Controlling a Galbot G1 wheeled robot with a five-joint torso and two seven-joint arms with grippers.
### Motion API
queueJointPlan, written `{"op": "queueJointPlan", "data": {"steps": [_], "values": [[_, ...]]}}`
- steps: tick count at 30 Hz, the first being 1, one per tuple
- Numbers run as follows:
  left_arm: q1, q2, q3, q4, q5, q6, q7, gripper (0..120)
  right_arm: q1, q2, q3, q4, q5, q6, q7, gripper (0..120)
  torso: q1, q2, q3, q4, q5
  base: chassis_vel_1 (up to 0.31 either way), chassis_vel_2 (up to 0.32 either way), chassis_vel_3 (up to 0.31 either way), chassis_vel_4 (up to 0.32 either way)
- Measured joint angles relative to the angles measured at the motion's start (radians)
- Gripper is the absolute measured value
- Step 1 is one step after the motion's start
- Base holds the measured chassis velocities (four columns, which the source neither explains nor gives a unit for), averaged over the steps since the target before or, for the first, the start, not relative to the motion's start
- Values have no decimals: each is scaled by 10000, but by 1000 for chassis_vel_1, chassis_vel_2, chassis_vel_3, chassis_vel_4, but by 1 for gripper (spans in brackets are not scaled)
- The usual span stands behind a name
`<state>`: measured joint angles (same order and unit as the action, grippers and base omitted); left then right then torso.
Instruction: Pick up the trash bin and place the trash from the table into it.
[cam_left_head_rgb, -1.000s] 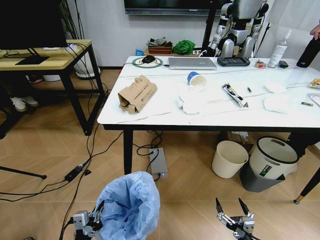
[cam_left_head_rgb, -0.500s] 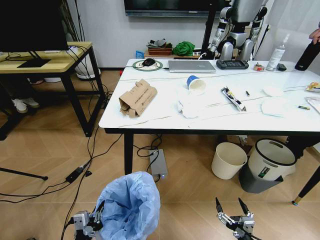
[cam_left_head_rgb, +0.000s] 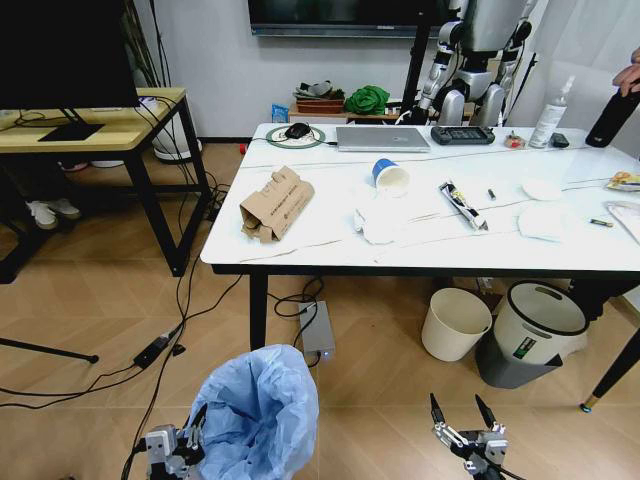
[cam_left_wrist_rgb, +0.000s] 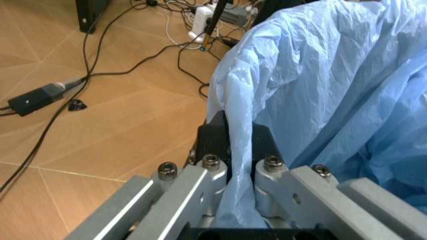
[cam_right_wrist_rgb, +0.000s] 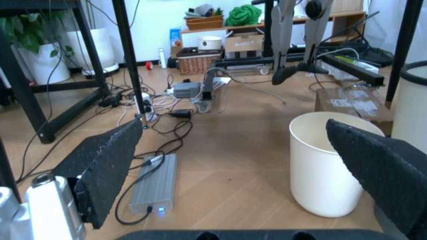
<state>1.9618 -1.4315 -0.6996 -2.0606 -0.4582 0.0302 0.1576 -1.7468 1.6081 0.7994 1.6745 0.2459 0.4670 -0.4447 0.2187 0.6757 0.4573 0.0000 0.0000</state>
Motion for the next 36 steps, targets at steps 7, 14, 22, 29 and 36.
{"op": "queueJointPlan", "data": {"steps": [7, 14, 22, 29, 36], "values": [[-47, -99, 29, -15, 24, -19, 9, 0, -13, -36, 4, 19, -1, -45, 45, 100, 117, 284, 168, 0, 0, 0, 0, 0, 0], [-43, -92, 50, 17, 27, -52, 24, 0, -57, -36, 70, 54, 2, -22, 72, 100, 245, 598, 353, 0, 0, 0, 0, 0, 0], [-167, 49, 212, 205, -61, -117, 56, 0, -144, -4, 192, 174, -39, -22, 115, 100, 393, 969, 576, -1, 0, 0, 0, 0, 0], [-275, 251, 364, 359, -98, -70, 29, 0, -174, -1, 289, 227, -104, 14, 118, 100, 524, 1282, 759, 0, -1, 0, 0, 0, 0], [-272, 344, 401, 321, -147, -35, 17, 0, -154, -1, 264, 181, -265, 74, 121, 100, 651, 1587, 936, 0, -1, 0, 0, 0, 0]]}}
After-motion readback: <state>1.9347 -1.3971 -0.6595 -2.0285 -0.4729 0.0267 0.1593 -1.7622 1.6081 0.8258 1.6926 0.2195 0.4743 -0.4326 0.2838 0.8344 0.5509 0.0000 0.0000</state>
